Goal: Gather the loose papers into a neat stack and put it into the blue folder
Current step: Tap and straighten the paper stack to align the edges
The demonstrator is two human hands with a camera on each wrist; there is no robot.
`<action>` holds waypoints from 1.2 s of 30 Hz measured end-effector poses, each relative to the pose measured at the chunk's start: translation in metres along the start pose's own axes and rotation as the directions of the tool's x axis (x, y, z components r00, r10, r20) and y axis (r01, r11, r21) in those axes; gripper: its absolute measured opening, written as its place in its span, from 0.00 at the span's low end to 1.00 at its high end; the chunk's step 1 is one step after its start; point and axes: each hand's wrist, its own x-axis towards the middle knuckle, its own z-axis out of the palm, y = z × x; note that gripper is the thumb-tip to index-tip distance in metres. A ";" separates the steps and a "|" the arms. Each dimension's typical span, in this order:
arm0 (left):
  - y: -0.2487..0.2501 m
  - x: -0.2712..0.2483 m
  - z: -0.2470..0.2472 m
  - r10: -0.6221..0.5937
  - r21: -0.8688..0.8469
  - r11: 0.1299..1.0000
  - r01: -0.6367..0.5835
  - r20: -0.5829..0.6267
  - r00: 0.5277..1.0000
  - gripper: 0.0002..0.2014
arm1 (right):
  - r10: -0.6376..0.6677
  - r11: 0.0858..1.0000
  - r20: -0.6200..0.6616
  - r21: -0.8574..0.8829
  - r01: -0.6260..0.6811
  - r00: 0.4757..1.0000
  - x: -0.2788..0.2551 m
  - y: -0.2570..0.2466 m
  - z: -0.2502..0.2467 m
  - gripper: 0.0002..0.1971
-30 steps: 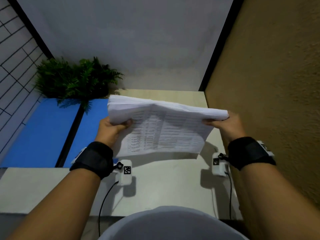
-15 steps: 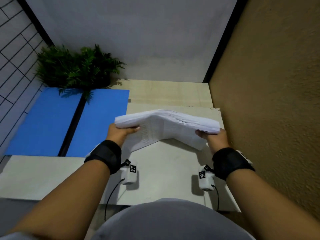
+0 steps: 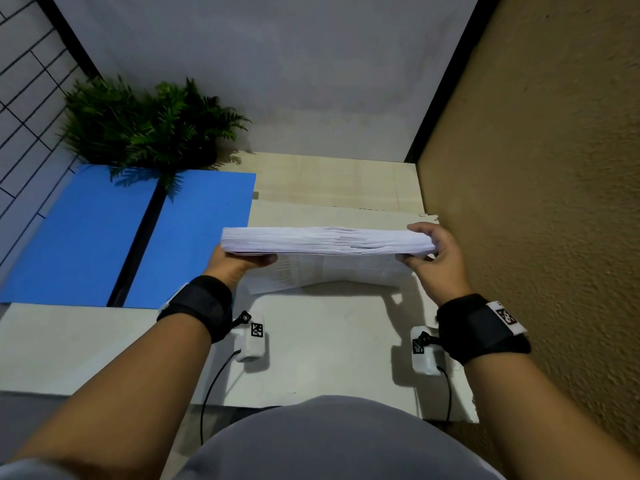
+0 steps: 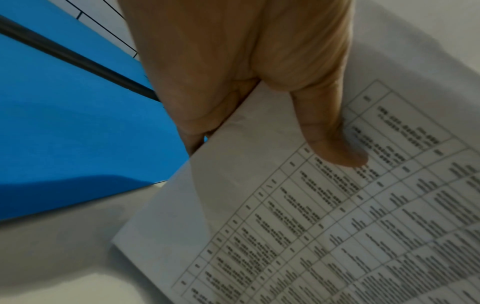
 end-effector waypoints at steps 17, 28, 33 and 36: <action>0.000 0.006 -0.002 -0.013 -0.041 0.999 0.016 0.083 0.996 0.43 | -0.201 0.962 -0.086 -0.204 0.180 0.976 -0.022 0.022 0.023 0.34; 0.008 0.006 0.004 -0.001 -0.050 0.999 0.006 0.093 0.996 0.39 | 0.334 0.894 -0.070 0.340 -0.293 0.940 0.000 0.003 0.015 0.19; 0.012 0.011 0.001 -0.001 -0.059 0.998 0.005 0.069 0.998 0.32 | 0.205 0.908 -0.033 0.379 -0.178 0.978 0.010 0.000 0.004 0.19; 0.011 0.010 0.004 -0.017 0.001 1.000 0.017 0.081 0.997 0.40 | 0.242 0.910 -0.005 0.347 -0.226 0.970 0.009 0.005 0.004 0.21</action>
